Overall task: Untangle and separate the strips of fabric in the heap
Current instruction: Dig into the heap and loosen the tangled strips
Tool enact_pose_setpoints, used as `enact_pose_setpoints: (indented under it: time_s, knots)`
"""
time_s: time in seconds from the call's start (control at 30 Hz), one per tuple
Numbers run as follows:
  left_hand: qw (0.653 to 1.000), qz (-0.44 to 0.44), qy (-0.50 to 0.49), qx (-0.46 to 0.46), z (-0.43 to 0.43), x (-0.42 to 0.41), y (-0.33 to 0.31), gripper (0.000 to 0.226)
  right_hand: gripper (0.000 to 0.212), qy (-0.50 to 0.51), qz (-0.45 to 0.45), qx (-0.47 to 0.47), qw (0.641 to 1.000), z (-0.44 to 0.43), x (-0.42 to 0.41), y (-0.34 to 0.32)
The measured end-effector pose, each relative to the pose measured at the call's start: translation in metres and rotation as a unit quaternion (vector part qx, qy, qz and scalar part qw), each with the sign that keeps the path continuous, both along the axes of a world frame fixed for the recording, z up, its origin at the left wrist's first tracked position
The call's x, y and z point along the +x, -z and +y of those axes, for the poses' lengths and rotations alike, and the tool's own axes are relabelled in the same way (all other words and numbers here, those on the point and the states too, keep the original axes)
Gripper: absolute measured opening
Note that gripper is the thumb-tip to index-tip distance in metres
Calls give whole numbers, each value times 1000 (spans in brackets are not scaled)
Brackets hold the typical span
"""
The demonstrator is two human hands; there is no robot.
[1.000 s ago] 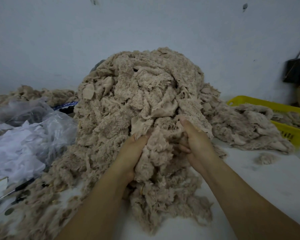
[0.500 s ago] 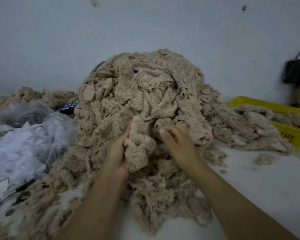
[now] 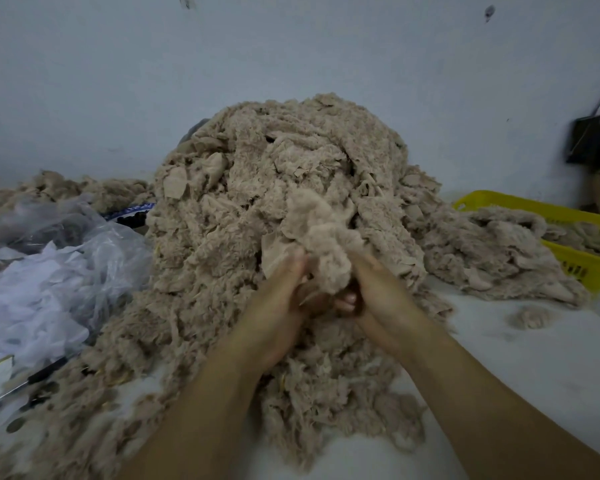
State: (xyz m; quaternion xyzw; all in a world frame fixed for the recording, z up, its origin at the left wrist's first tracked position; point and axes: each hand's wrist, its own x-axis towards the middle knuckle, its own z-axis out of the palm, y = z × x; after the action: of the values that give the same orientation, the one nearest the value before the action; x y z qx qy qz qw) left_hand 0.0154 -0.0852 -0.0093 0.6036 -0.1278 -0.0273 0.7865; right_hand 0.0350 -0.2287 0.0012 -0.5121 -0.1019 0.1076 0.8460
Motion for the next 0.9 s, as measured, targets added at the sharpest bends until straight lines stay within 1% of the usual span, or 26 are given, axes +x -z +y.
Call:
enact_pose_setpoints:
  time_s: [0.03,0.07,0.1,0.17,0.2,0.23,0.27,0.3,0.33,0.4,0.43,0.47,0.5,0.57,0.6,0.63,0.67,0.7,0.73,0.77,0.8,0.83,0.87,0.9]
  knots:
    - [999,-6,-8,35,-5,-3,2,57,25,-1,18,28,999,-4,1,-2]
    - [998,-11,-13,58,-9,-4,4,52,27,-3,26,30,999,-6,2,-3]
    - [997,-20,-23,74,-13,-6,5,44,25,0,24,14,1000,-8,1,-3]
    - [993,-39,-53,95,-15,-5,8,29,17,32,4,-55,998,-7,1,0]
    - [991,-49,-71,98,-13,-4,9,18,18,57,-16,-110,992,-6,1,2]
    - [990,-53,-89,100,-12,-5,5,14,18,78,-41,-165,982,-5,2,5]
    - [988,-61,-101,99,-9,-3,6,25,19,89,-58,-205,973,-5,4,8]
    - [988,-56,-112,93,-8,-3,5,31,21,85,-64,-211,972,-4,4,9]
    - [989,-47,-118,80,-7,-1,5,27,26,68,-61,-189,978,-3,3,9]
    - [988,-30,-136,67,-5,-1,3,15,43,22,-36,-104,994,-1,2,7]
    - [985,-29,-155,77,-4,0,2,14,49,4,-39,-88,995,-1,2,6]
    - [979,-39,-172,104,-3,2,4,13,51,-2,-50,-105,993,-1,2,6]
    - [972,-47,-185,136,-2,3,4,12,48,4,-63,-150,987,-1,3,7]
    - [962,-68,-198,177,1,5,7,10,21,33,-73,-268,960,-1,5,11]
    - [959,-75,-205,182,1,5,8,10,11,40,-68,-298,951,0,6,13]
    - [959,-75,-211,174,2,5,8,12,10,46,-67,-309,948,-1,8,14]
    - [961,-71,-217,154,2,5,8,13,12,62,-71,-284,954,-2,8,12]
    - [963,-65,-225,136,3,6,7,15,14,94,-81,-221,967,-4,9,8]
    - [963,-60,-231,123,4,6,7,16,16,133,-94,-130,978,-9,10,2]
    - [964,-54,-233,116,5,6,6,18,19,167,-108,-26,980,-17,12,-4]
    - [965,-47,-233,114,6,7,8,20,27,186,-111,58,975,-25,14,-10]
    - [965,-39,-230,118,6,6,8,22,38,199,-106,97,969,-32,18,-10]
    - [965,-33,-227,127,6,7,8,24,45,212,-95,75,970,-35,19,-9]
    - [965,-27,-222,136,6,7,8,25,48,228,-90,-14,969,-34,19,-6]
